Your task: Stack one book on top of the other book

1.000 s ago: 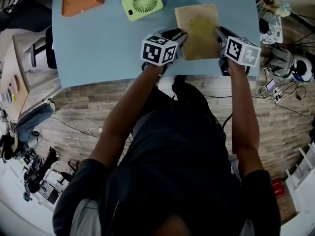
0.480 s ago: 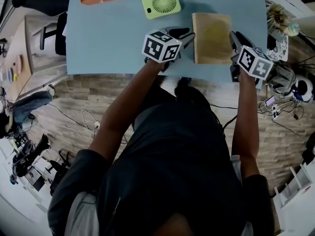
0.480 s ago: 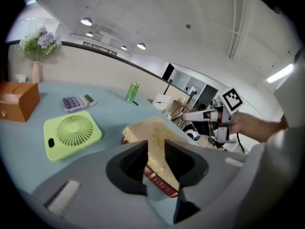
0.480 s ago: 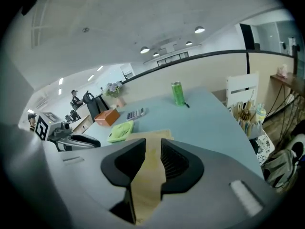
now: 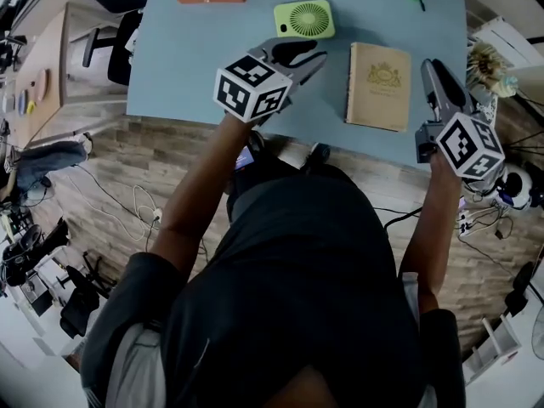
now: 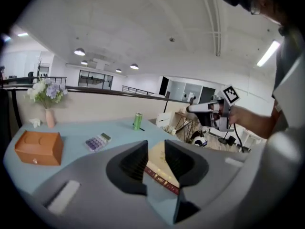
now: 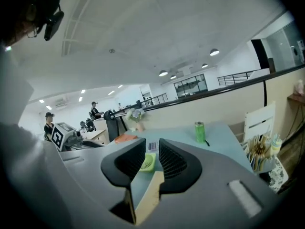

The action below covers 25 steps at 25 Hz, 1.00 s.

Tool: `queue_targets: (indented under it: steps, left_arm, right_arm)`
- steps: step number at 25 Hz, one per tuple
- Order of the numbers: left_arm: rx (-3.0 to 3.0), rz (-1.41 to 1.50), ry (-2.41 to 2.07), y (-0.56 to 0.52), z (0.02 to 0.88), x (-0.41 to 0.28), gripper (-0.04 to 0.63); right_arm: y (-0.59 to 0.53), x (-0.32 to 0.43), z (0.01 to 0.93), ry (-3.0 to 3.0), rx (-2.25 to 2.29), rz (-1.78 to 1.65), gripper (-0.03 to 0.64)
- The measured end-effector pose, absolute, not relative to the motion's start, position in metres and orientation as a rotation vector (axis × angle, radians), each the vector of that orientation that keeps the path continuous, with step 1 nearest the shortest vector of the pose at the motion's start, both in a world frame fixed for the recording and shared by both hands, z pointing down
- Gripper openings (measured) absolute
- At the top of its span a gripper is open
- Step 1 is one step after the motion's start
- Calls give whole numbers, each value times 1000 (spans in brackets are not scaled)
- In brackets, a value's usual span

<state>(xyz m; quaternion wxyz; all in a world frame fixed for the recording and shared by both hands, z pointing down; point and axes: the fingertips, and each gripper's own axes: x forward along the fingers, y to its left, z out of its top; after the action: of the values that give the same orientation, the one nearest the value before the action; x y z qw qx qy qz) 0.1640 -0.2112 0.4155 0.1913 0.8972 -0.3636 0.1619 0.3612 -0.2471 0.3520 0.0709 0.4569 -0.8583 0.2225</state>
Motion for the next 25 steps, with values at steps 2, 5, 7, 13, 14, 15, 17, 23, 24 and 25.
queue_targets:
  steps: [2,5,7,13,14,15,17,23,24,25]
  left_arm:
    - [2548,440,-1071,-205,395,149,166]
    - [2577,418,-1147,-194,369,126,167]
    - [2597,410,-1192,-185,354,112,166]
    - [2624,400,-1318,-155,319,69,166]
    - [2618,396,-1337,-150,316,62,167]
    - [2610,389,-1358,-146,313,56,166]
    - [2593,363,-1392,-139,307,46,166]
    - [2586,336,-1393,-124,305,45,167]
    - [2589,341,-1388,-122,305,46,166]
    - [2592,345,-1385,-120,305,47,166]
  right_arm:
    - [-241,355,324,-2639,1362,614,86]
    - [-228,346,289,-2720,1322,527,86]
    - [-217,339,269,-2749,1287,470,86]
    - [-196,325,229,-2791,1210,345,48]
    - [-194,324,224,-2794,1206,331,48]
    - [-192,324,220,-2797,1205,319,48]
    - [-188,323,212,-2803,1211,300,48]
    - [-180,327,206,-2806,1234,281,48]
    - [-179,329,206,-2805,1239,282,48]
    - [-178,331,206,-2804,1246,284,48]
